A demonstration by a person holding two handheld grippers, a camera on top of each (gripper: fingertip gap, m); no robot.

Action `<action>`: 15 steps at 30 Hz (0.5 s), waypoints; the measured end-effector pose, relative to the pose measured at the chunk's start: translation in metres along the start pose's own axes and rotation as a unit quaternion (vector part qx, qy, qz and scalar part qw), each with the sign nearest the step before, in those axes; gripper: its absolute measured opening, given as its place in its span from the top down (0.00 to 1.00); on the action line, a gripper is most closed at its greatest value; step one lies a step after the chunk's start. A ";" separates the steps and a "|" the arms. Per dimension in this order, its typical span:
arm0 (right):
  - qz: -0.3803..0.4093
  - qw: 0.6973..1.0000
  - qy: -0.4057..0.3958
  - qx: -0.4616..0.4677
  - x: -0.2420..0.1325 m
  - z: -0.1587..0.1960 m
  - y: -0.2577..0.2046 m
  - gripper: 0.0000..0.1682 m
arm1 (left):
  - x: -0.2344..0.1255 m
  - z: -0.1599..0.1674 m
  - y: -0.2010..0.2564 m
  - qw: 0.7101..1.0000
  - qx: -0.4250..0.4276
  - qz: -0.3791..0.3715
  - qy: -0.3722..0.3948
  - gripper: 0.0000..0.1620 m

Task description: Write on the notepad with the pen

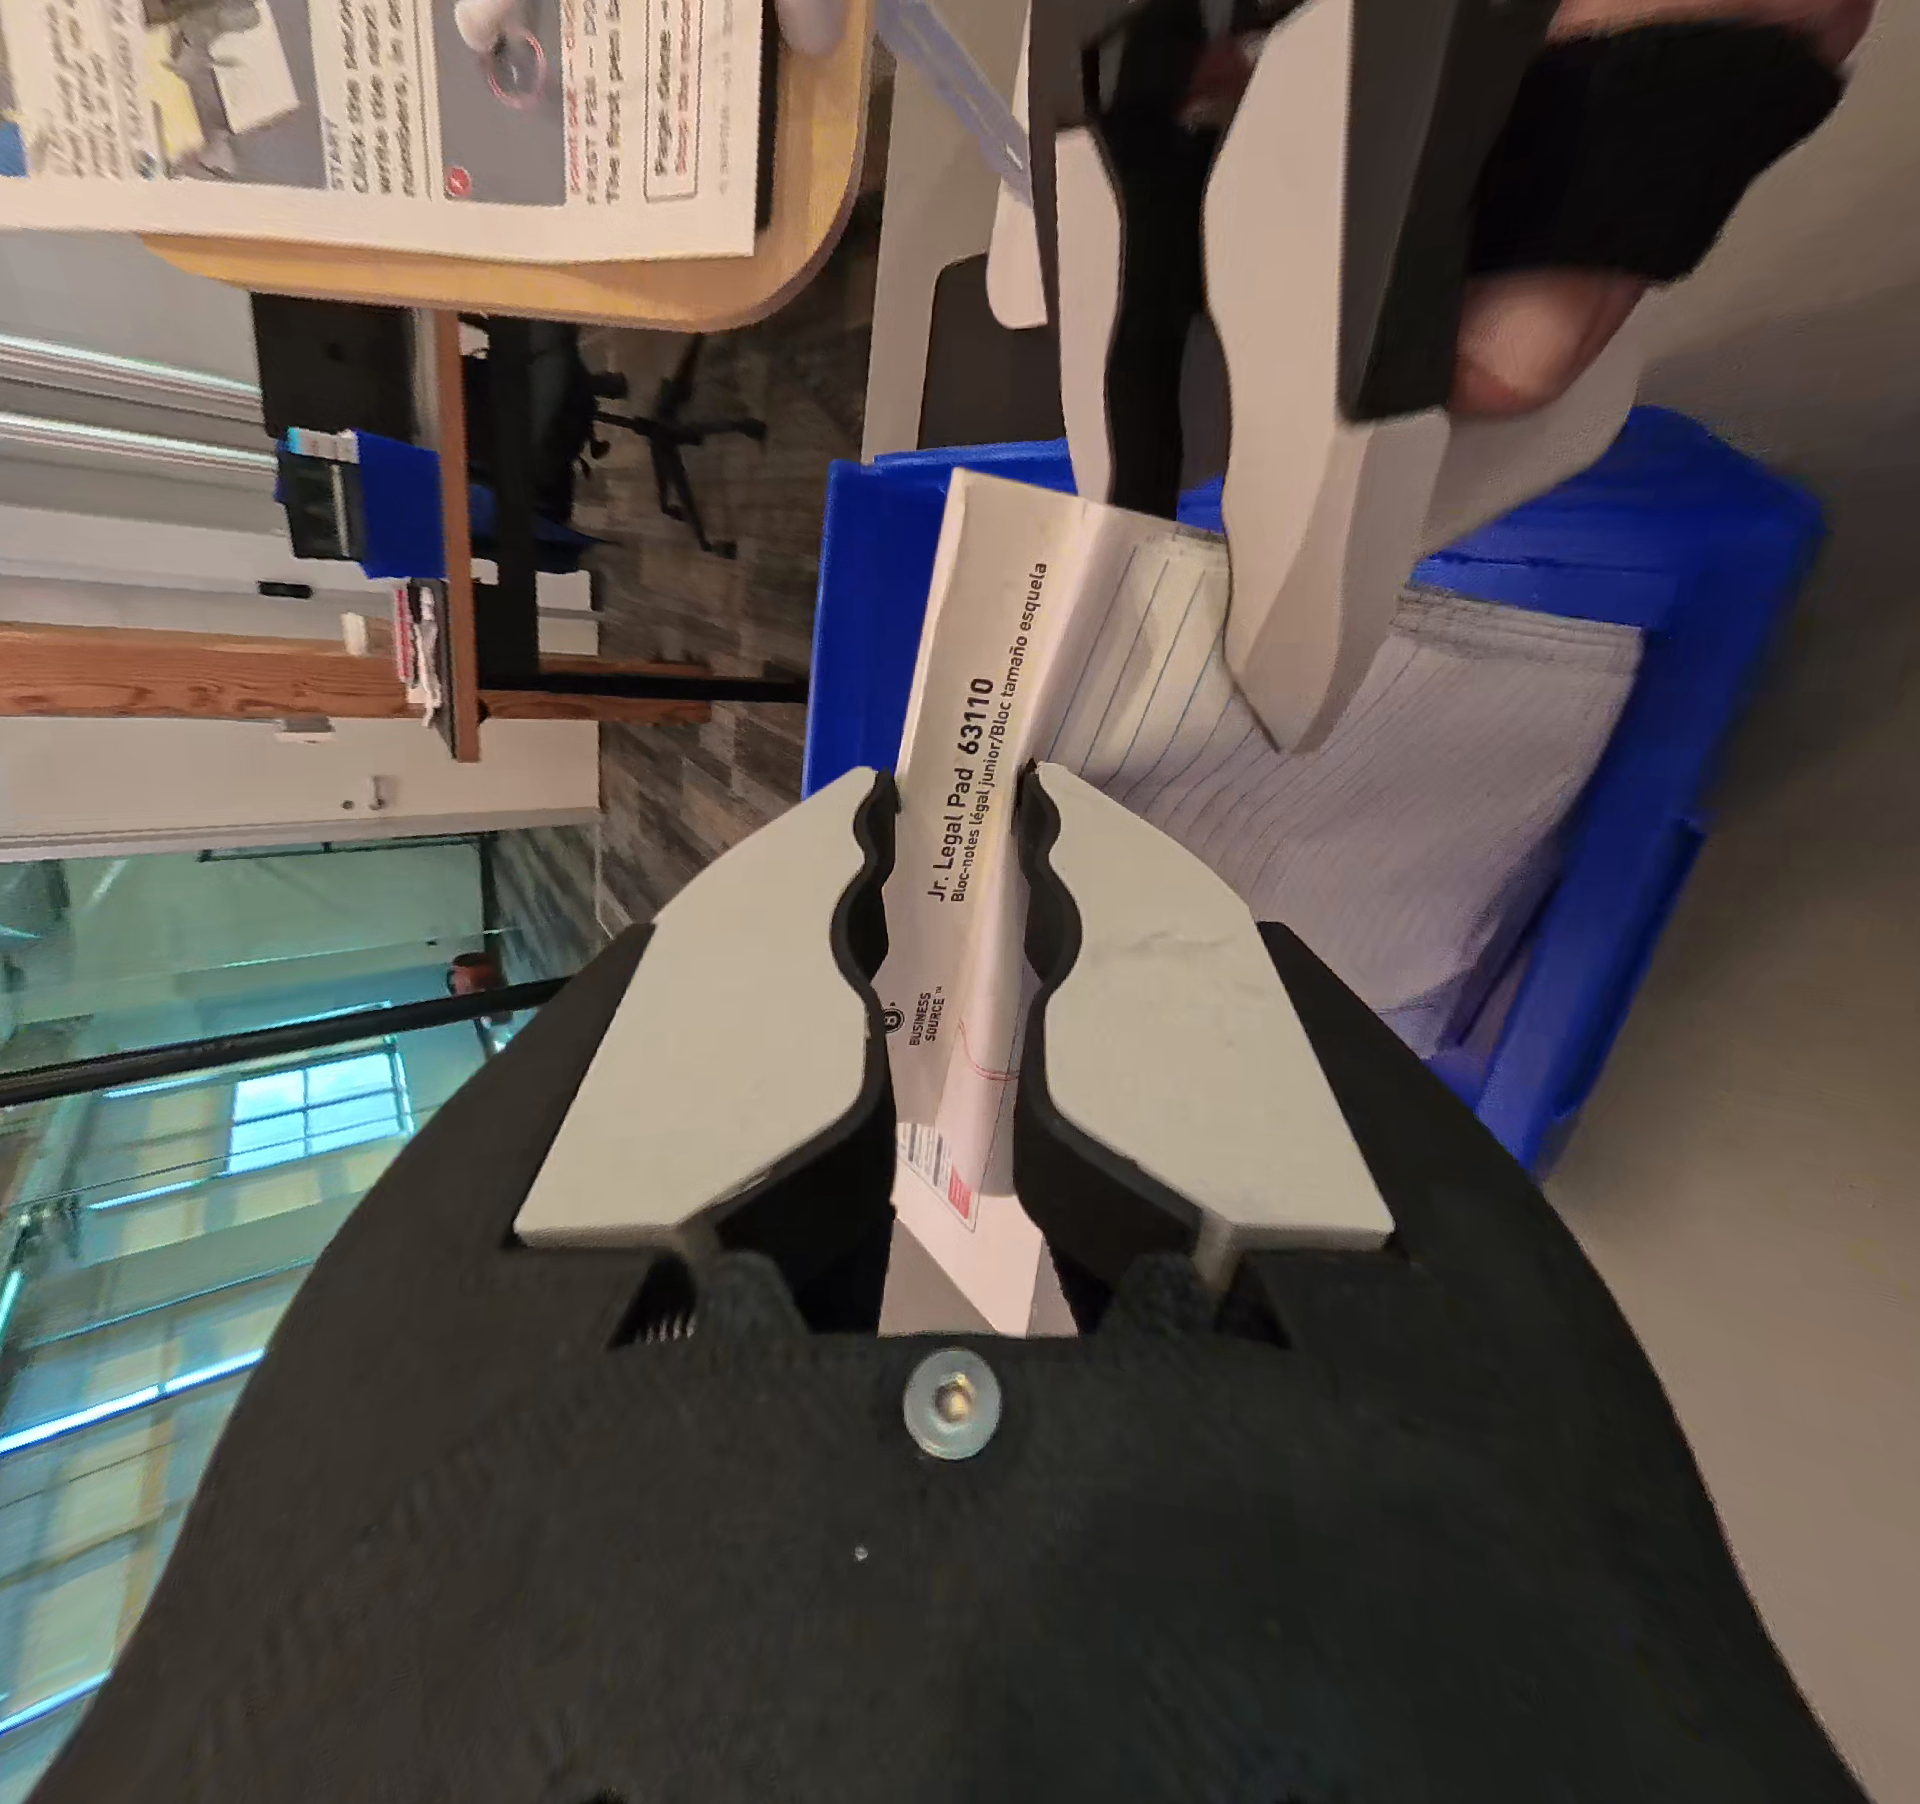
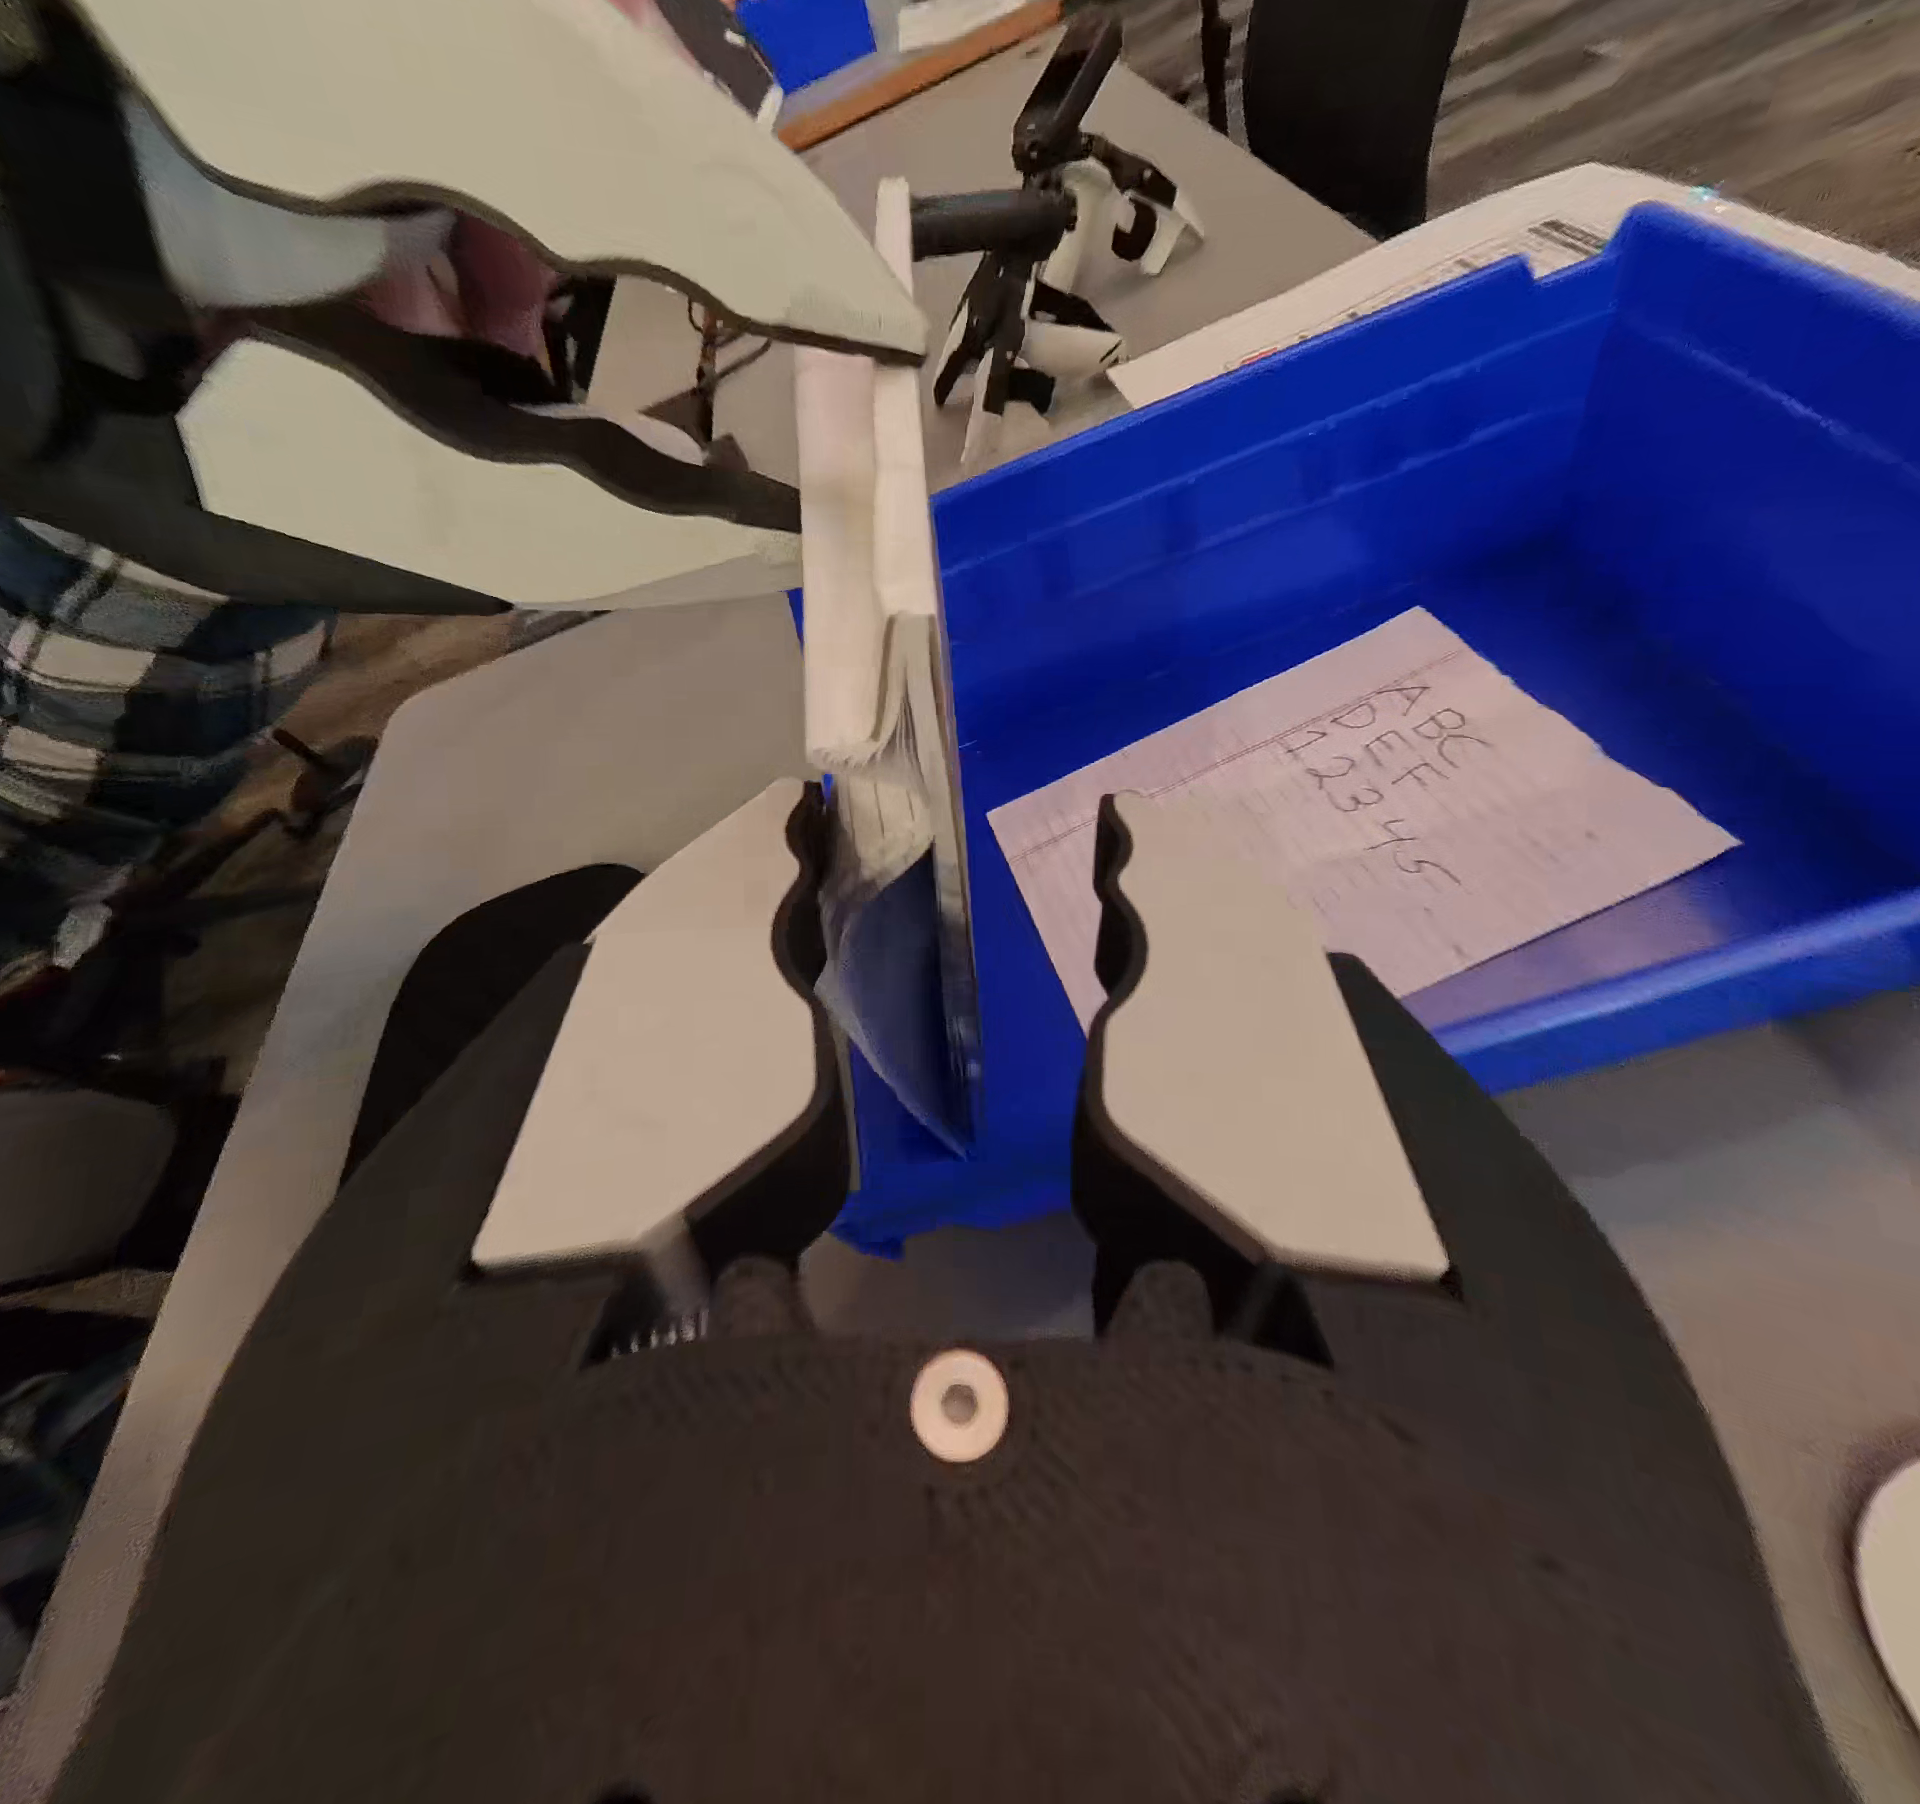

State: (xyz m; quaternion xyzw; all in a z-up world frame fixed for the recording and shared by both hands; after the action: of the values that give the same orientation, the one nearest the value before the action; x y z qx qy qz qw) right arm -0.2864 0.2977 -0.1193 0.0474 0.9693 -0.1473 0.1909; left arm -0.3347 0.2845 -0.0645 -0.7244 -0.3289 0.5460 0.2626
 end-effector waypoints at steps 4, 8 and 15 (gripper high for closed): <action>0.032 0.998 0.008 -0.049 -0.001 0.001 -0.012 0.76 | -0.012 -0.005 0.007 1.000 0.006 -0.017 0.021 0.87; 0.096 0.991 0.011 -0.097 -0.015 0.006 -0.017 0.86 | -0.025 -0.017 0.015 0.999 0.015 -0.005 0.031 0.88; 0.145 0.979 0.072 -0.121 -0.090 0.038 -0.035 0.82 | -0.043 -0.027 0.031 0.995 0.030 0.091 0.023 0.97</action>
State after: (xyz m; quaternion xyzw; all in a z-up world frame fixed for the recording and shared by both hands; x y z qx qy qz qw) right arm -0.1947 0.2491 -0.1092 0.1744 0.9740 0.0042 0.1442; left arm -0.3113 0.2312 -0.0538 -0.7554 -0.2387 0.5608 0.2408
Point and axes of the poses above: each gripper's, where its closed fingertips meet, x out along the fingers, z out of its underside, y = z × x across the jaws, the point moved 3 cm from there along -x, back along the fingers, and after that the axes turned 5 degrees about z, right-handed, at the moved point
